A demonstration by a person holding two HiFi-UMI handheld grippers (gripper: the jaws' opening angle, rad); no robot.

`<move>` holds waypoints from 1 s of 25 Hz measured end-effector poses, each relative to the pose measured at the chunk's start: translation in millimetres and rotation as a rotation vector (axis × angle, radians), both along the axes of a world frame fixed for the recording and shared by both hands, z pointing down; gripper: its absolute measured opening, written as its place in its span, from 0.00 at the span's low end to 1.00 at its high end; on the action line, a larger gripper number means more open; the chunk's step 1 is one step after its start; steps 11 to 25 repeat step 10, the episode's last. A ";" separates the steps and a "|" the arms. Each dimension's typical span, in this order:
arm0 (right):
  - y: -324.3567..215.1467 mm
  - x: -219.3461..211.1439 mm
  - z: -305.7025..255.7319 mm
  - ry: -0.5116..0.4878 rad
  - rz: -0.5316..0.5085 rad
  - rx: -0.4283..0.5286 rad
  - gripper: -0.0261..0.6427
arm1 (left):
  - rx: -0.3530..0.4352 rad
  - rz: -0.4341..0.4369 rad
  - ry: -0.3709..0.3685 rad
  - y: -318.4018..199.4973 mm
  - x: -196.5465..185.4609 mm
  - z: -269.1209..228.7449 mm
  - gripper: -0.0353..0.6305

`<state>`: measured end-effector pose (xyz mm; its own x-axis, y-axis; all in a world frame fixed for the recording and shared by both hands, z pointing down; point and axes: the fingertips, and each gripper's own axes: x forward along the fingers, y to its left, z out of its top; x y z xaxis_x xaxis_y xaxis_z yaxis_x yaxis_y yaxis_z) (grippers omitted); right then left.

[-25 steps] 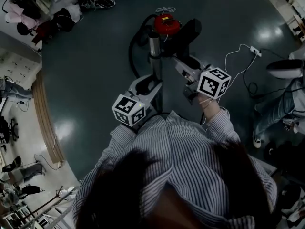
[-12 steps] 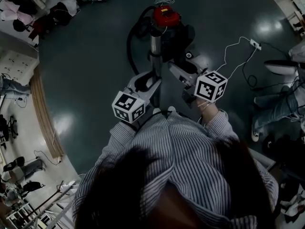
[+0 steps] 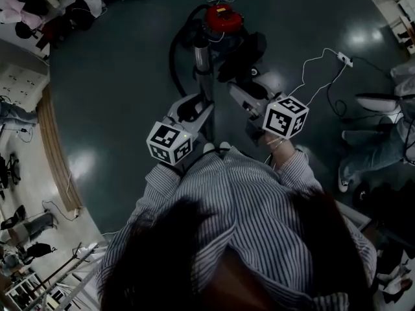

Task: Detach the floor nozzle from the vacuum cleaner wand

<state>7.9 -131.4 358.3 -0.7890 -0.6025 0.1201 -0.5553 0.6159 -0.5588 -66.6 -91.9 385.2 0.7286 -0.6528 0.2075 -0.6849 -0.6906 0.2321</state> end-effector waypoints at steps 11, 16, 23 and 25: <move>-6.8 -12.0 -3.0 0.014 0.000 0.034 0.30 | -0.006 0.005 0.000 -7.1 -7.9 0.6 0.29; -6.8 -12.0 -3.0 0.014 0.000 0.034 0.30 | -0.006 0.005 0.000 -7.1 -7.9 0.6 0.29; -6.8 -12.0 -3.0 0.014 0.000 0.034 0.30 | -0.006 0.005 0.000 -7.1 -7.9 0.6 0.29; -6.8 -12.0 -3.0 0.014 0.000 0.034 0.30 | -0.006 0.005 0.000 -7.1 -7.9 0.6 0.29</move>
